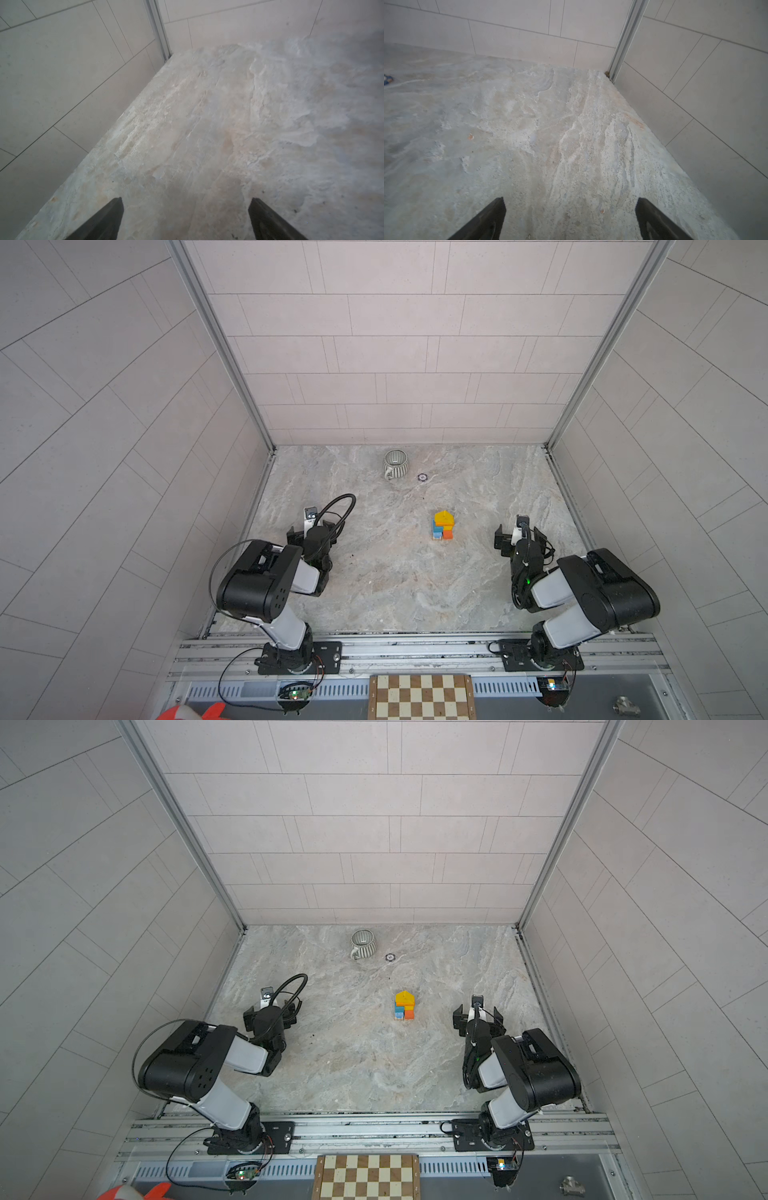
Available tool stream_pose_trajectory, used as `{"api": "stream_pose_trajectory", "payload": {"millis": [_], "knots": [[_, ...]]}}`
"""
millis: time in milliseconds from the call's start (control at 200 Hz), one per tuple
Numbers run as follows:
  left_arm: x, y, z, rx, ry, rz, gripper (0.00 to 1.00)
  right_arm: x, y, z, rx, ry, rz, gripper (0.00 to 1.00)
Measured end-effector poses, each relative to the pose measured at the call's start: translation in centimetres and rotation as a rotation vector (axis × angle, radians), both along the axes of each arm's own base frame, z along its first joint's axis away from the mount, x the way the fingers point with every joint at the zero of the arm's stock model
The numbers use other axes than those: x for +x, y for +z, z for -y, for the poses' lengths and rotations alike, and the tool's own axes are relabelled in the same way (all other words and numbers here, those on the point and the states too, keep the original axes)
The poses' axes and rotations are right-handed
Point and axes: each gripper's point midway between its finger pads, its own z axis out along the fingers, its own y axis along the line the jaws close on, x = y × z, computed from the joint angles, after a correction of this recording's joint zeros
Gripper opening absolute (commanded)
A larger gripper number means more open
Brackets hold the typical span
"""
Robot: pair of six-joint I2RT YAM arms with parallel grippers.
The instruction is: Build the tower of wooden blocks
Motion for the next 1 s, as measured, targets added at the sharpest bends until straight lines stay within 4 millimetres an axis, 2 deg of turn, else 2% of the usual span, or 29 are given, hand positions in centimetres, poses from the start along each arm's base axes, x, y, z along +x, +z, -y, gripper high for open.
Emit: {"api": "stream_pose_trajectory", "payload": {"millis": [80,205,290,335,405,530,655,1001], "knots": [[1.5,1.2,-0.2,-0.011,0.009,0.030,1.00,0.9,0.8,-0.2,-0.009,0.004,0.034,1.00],[3.2,3.3,-0.7,-0.045,0.014,0.088,1.00,3.7,0.9,-0.3,-0.032,-0.005,-0.002,1.00],[3.2,3.2,-1.1,-0.052,0.020,0.082,1.00,6.1,2.5,0.3,0.003,-0.007,-0.015,0.99],[3.1,2.9,-1.1,-0.052,0.019,0.069,1.00,6.7,3.6,1.0,0.019,-0.014,0.004,0.99],[3.1,2.8,-1.0,-0.054,0.015,0.063,1.00,6.7,4.0,1.8,0.028,-0.022,0.022,0.99],[3.2,2.7,-0.9,-0.057,0.009,0.062,1.00,5.7,1.1,1.2,0.031,0.010,-0.074,0.99],[3.2,2.7,-0.9,-0.057,0.006,0.061,1.00,5.5,0.2,0.7,0.030,0.033,-0.095,0.99],[3.2,2.7,-0.8,-0.058,0.005,0.059,1.00,5.6,0.1,0.1,0.027,0.066,-0.101,0.99]]}}
